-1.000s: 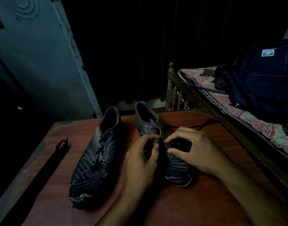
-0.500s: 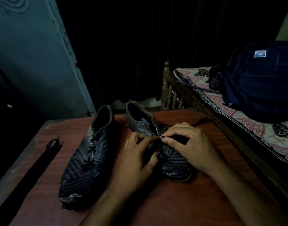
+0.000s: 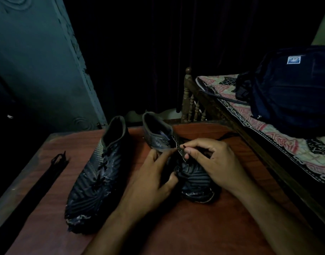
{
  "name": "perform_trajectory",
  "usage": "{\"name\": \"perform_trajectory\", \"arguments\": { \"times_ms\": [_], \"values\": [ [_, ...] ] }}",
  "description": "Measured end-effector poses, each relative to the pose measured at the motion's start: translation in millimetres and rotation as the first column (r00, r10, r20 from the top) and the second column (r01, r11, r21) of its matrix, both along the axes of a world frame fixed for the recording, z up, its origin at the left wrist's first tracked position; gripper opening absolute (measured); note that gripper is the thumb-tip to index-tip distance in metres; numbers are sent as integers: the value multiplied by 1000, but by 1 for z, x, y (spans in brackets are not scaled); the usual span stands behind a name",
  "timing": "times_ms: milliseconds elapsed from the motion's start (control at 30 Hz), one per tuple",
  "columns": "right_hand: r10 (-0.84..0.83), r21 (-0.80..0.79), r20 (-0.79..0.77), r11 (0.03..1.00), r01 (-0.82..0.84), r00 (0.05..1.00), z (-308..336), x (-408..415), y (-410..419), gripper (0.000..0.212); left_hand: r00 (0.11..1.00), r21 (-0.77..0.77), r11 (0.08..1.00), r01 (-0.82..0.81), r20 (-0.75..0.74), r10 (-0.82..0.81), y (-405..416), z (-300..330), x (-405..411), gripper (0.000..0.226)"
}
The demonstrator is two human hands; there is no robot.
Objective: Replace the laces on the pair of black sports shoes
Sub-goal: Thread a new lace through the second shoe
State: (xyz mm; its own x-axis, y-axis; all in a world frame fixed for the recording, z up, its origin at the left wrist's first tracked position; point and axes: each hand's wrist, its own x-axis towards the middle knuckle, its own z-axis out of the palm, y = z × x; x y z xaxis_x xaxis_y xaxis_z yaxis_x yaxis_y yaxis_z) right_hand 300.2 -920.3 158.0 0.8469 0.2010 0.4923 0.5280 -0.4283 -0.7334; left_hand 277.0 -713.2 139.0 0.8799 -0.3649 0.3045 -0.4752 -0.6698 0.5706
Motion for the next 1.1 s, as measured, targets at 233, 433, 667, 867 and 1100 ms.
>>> {"name": "perform_trajectory", "arguments": {
  "times_ms": [233,433,667,867,1100],
  "values": [
    [-20,-24,-44,1000,19,999,2,-2,0,22,987,351,929,-115,144,68,0,1,-1,72],
    [-50,-208,50,976,59,997,-2,0,1,10,1000,105,994,5,15,-7,4,0,0,37],
    [34,-443,51,897,-8,998,-11,5,1,8,995,-71,994,85,-47,-88,7,-1,-1,30],
    [175,-499,-136,838,-220,975,11,18,2,7,991,-127,987,98,-82,-109,9,0,0,37],
    [239,-421,-376,817,-395,895,20,31,2,9,990,-240,969,61,-111,-90,12,-3,0,57]
  ]
}}
